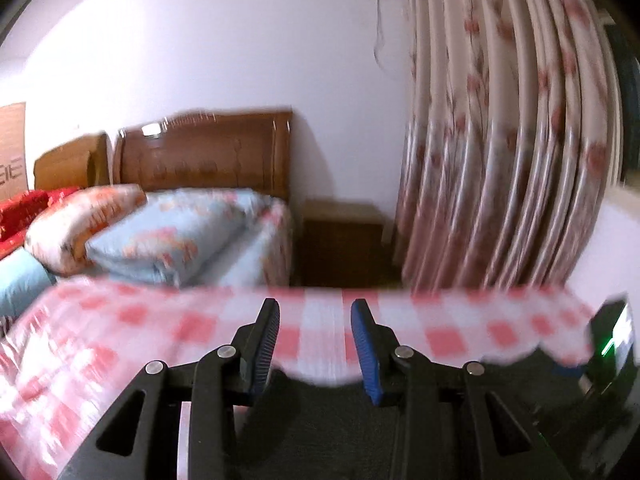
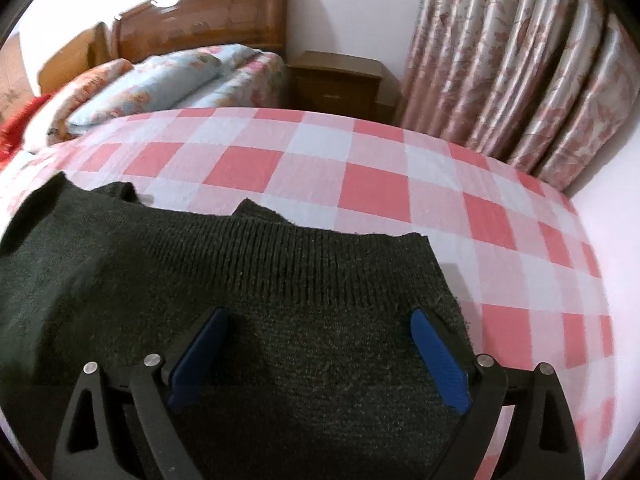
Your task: Fold small clothes
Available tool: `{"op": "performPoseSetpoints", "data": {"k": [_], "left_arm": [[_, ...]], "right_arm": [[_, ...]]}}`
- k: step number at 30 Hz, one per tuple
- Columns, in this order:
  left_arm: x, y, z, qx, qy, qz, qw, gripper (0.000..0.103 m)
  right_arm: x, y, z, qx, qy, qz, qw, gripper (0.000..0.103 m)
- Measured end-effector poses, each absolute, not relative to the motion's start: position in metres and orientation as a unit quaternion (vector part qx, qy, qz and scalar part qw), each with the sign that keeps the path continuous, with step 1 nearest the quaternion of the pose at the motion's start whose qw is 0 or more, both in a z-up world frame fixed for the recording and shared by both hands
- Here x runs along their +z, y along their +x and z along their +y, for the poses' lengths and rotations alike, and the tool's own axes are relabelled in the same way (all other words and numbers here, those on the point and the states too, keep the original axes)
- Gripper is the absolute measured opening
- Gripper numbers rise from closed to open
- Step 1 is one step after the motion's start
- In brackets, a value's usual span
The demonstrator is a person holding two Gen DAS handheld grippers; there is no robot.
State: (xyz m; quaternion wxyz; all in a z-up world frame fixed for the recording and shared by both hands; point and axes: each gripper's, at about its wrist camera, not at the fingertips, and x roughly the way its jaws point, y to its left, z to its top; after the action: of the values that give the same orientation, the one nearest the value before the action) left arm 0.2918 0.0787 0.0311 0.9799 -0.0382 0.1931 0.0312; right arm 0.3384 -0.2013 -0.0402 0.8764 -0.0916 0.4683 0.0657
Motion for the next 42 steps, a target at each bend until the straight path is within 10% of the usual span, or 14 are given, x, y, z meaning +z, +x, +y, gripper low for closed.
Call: {"op": "performPoseSetpoints", "data": {"k": [11,23,42], "left_arm": [[0.258,0.246,0.079,0.084,0.056,-0.017,0.995,0.061],[0.42,0.177,0.004,0.113,0.169,-0.173,0.964,0.082],[0.438,0.175,-0.022,0.1,0.188,-0.17,0.962,0.085]], "right_arm": [[-0.034,0.29,-0.034,0.226,-0.206,0.423,0.853,0.103],[-0.034,0.31,-0.177,0.077,-0.088,0.453,0.884,0.103],[-0.015,0.268,-0.037,0.246,-0.171,0.412,0.86,0.103]]}}
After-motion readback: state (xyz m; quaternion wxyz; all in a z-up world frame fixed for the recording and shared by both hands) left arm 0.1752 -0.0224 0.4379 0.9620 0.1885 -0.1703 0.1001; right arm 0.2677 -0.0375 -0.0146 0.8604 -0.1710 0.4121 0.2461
